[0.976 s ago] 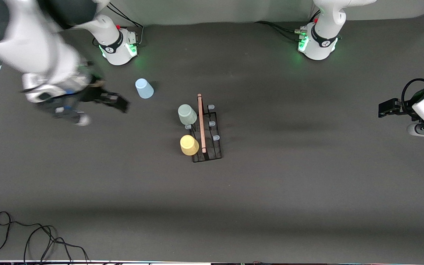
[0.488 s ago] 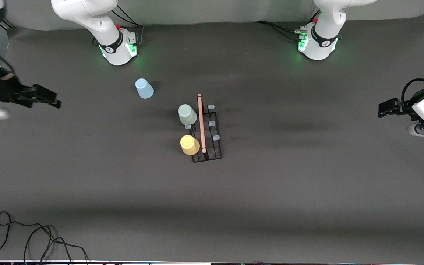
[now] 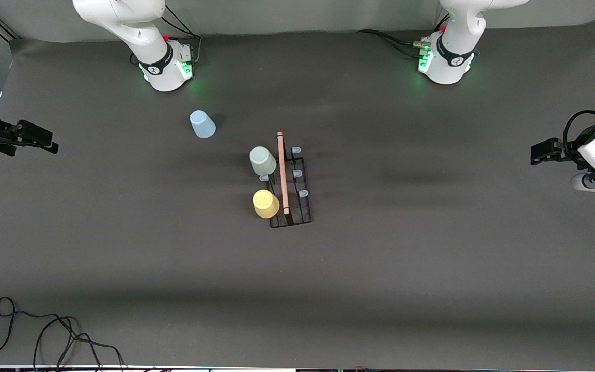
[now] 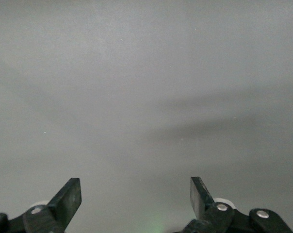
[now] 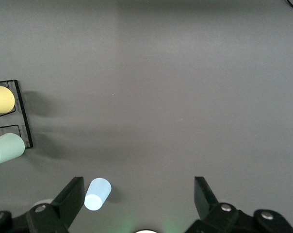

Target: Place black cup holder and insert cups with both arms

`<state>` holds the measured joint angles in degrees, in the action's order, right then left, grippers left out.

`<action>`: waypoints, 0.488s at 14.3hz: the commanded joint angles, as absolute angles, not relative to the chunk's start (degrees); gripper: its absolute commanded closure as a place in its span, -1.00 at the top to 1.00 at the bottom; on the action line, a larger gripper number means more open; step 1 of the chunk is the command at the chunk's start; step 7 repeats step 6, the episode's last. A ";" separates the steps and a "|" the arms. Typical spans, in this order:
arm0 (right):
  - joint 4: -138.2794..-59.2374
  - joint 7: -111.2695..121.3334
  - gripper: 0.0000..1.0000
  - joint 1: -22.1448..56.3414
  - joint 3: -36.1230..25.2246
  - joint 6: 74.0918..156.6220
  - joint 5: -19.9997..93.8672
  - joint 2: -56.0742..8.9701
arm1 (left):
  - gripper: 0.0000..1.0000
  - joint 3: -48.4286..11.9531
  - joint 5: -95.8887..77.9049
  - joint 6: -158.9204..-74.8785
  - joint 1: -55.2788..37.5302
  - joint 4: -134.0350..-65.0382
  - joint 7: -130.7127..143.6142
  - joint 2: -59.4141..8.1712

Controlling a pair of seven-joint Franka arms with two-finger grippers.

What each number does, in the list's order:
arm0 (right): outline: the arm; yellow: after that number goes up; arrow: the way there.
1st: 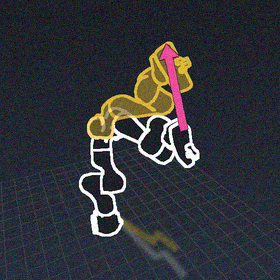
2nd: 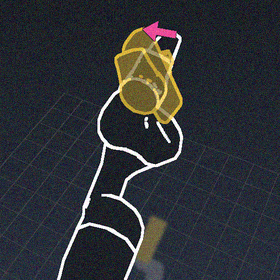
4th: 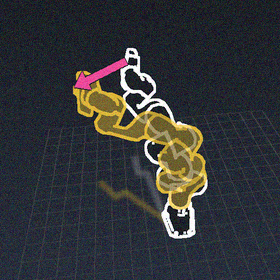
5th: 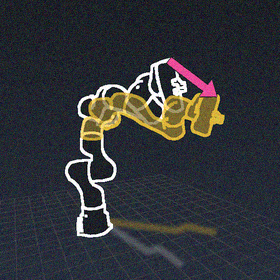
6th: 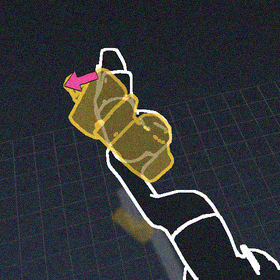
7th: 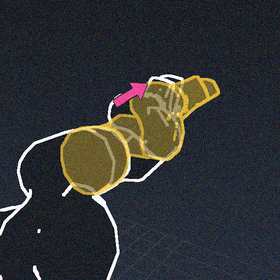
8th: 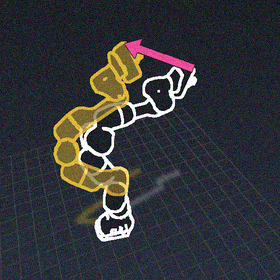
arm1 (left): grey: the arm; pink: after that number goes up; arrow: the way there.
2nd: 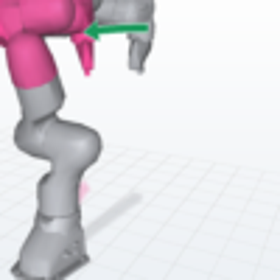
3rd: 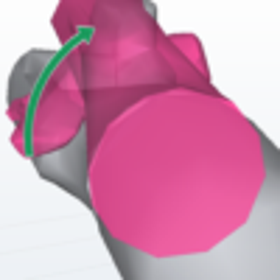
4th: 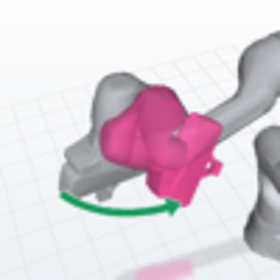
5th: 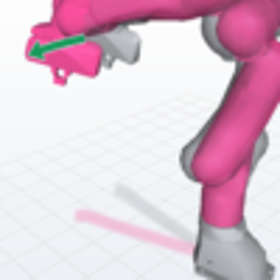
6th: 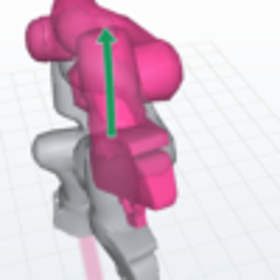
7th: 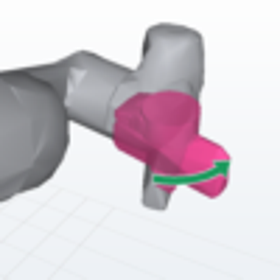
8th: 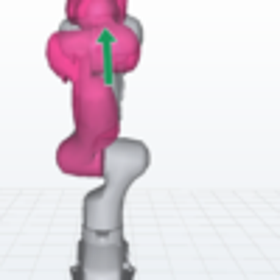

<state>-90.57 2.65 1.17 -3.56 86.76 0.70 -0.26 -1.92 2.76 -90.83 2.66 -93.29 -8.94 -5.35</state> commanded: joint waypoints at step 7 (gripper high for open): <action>-89.56 3.60 1.00 0.97 -3.08 87.10 -0.62 -0.62 | 1.00 -1.76 2.20 -90.18 2.37 -92.72 -8.53 -5.54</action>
